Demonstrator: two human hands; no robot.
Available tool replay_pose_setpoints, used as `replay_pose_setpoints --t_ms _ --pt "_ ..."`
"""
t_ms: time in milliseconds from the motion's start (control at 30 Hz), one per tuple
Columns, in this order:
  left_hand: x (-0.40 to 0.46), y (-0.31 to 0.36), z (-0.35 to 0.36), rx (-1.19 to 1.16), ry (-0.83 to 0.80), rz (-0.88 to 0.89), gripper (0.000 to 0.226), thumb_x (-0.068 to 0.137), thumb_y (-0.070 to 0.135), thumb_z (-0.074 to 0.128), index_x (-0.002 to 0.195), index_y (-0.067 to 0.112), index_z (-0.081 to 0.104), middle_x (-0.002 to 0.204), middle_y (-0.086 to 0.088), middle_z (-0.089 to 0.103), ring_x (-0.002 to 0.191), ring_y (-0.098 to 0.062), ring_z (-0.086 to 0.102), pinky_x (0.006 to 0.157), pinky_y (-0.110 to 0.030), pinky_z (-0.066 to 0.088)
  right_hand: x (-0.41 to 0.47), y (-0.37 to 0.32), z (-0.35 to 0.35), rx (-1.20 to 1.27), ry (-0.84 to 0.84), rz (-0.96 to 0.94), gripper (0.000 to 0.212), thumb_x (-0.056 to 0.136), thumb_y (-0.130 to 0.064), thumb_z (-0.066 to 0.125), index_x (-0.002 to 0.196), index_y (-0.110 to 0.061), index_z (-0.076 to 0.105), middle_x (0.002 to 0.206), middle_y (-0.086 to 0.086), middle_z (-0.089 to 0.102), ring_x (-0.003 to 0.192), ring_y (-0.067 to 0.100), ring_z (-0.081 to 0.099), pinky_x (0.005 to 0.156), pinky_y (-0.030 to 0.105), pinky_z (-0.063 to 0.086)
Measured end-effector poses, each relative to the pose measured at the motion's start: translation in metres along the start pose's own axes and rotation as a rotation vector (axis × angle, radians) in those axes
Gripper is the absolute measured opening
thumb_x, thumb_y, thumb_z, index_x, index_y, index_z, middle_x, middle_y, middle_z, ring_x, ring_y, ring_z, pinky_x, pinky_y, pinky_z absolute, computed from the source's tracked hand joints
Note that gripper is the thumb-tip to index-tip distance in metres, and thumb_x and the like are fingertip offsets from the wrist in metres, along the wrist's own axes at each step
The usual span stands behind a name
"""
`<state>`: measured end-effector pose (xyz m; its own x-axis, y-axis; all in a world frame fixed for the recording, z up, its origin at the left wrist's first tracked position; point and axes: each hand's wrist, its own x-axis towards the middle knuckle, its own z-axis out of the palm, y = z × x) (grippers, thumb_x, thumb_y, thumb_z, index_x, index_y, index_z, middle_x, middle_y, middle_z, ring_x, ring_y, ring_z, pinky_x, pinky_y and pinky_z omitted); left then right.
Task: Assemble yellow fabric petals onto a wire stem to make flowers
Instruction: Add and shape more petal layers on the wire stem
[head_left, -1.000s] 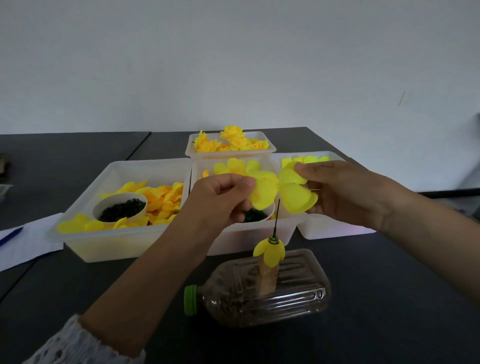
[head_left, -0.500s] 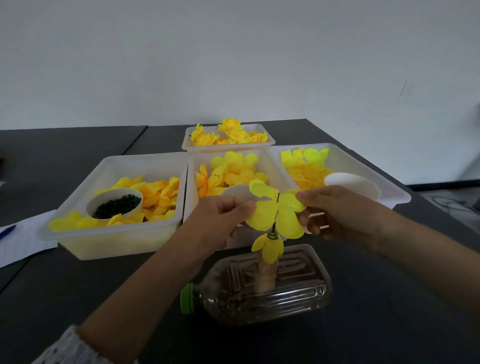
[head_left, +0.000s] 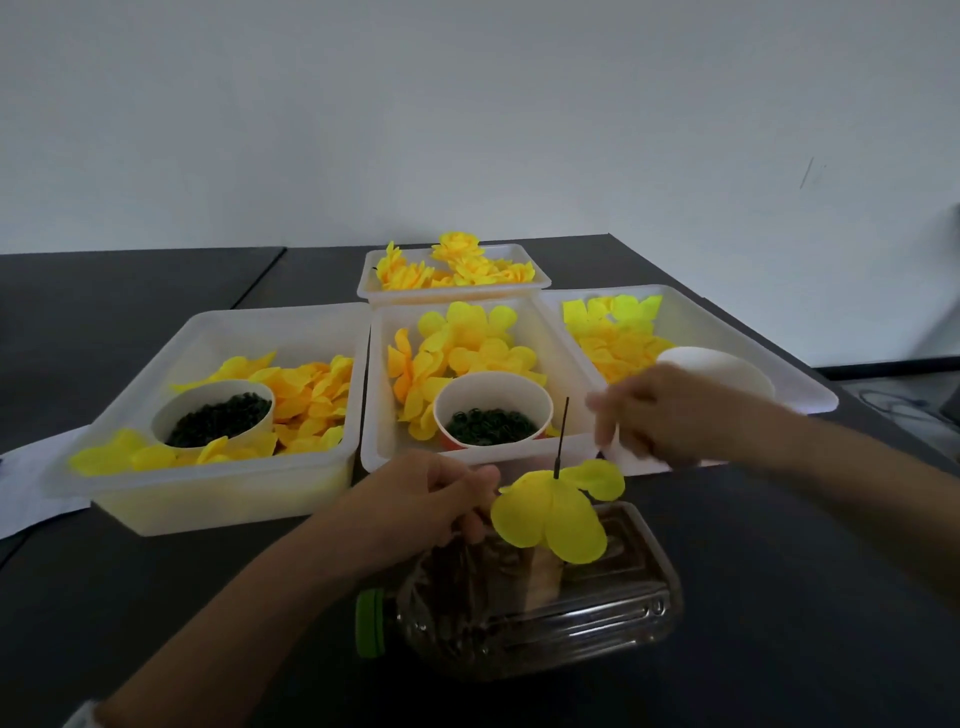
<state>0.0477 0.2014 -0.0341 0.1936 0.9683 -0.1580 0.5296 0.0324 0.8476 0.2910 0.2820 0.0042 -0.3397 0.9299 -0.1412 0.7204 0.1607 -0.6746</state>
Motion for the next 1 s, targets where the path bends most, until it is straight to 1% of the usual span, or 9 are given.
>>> replay_pose_setpoints --t_ms 133,300,367,467,633,700,767,900,1000 --pt "0.004 0.003 -0.02 -0.049 0.069 0.004 0.044 0.082 0.059 0.041 0.083 0.027 0.071 0.06 0.012 0.066 0.048 0.005 0.053 0.045 -0.006 0.037 0.068 -0.031 -0.015 -0.173 0.276 -0.22 0.019 0.089 -0.021 0.061 0.075 -0.016 0.072 0.064 -0.004 0.067 0.055 0.002 0.055 0.057 0.023 0.042" --pt "0.018 0.007 -0.033 -0.146 0.155 0.016 0.033 0.097 0.038 0.047 0.085 0.022 0.072 0.057 0.011 0.061 0.043 0.003 0.047 0.04 -0.009 0.034 0.156 -0.051 0.014 -0.506 0.095 -0.249 0.023 0.091 -0.019 0.062 0.102 -0.002 0.071 0.111 0.012 0.067 0.105 0.026 0.061 0.086 0.032 0.048" --pt "0.022 0.009 -0.036 -0.165 0.183 0.022 0.03 0.097 0.036 0.049 0.081 0.024 0.071 0.055 0.011 0.059 0.043 0.002 0.046 0.04 -0.011 0.033 0.181 -0.048 0.023 -0.622 -0.005 -0.164 0.039 0.092 -0.03 0.062 0.114 0.003 0.065 0.115 0.017 0.064 0.105 0.031 0.06 0.09 0.039 0.048" --pt "0.023 0.008 -0.044 -0.175 0.198 0.044 0.03 0.094 0.035 0.051 0.075 0.028 0.073 0.056 0.01 0.059 0.044 0.002 0.046 0.041 -0.012 0.034 0.201 -0.043 0.032 -0.687 -0.126 -0.067 0.054 0.09 -0.037 0.065 0.126 0.002 0.056 0.104 0.017 0.068 0.082 0.026 0.063 0.071 0.033 0.05" --pt "0.024 0.006 -0.055 -0.202 0.227 0.042 0.031 0.097 0.035 0.049 0.08 0.026 0.073 0.055 0.011 0.057 0.044 0.001 0.044 0.041 -0.013 0.034 0.214 -0.038 0.04 -0.719 -0.174 -0.022 0.044 0.085 -0.018 0.067 0.122 0.006 0.06 0.108 0.018 0.067 0.071 0.019 0.058 0.047 0.02 0.039" --pt "0.024 0.005 -0.056 -0.203 0.237 0.042 0.03 0.098 0.033 0.048 0.081 0.025 0.072 0.055 0.012 0.057 0.044 0.0 0.044 0.041 -0.014 0.034 0.216 -0.034 0.04 -0.707 -0.158 -0.034 0.048 0.086 -0.021 0.067 0.123 0.006 0.058 0.111 0.022 0.066 0.081 0.025 0.063 0.06 0.028 0.051" --pt "0.023 0.005 -0.056 -0.212 0.245 0.049 0.03 0.099 0.032 0.048 0.081 0.025 0.072 0.056 0.011 0.057 0.045 0.0 0.044 0.042 -0.014 0.034 0.218 -0.03 0.042 -0.724 -0.147 -0.046 0.053 0.087 -0.027 0.066 0.127 0.006 0.054 0.127 0.026 0.057 0.109 0.037 0.059 0.086 0.043 0.052" --pt "0.02 0.007 -0.055 -0.217 0.26 0.07 0.031 0.099 0.031 0.048 0.079 0.026 0.072 0.055 0.012 0.056 0.045 0.0 0.043 0.042 -0.014 0.035 0.218 -0.027 0.047 -0.748 -0.13 -0.053 0.039 0.089 -0.024 0.063 0.115 0.003 0.058 0.107 0.019 0.056 0.087 0.027 0.051 0.067 0.034 0.043" --pt "0.017 0.006 -0.059 -0.231 0.281 0.069 0.032 0.098 0.03 0.049 0.077 0.026 0.072 0.054 0.012 0.055 0.045 -0.001 0.042 0.042 -0.013 0.034 0.215 -0.031 0.037 -0.717 -0.039 -0.118 0.044 0.09 -0.024 0.062 0.127 -0.003 0.051 0.125 0.012 0.053 0.11 0.029 0.052 0.082 0.033 0.042"
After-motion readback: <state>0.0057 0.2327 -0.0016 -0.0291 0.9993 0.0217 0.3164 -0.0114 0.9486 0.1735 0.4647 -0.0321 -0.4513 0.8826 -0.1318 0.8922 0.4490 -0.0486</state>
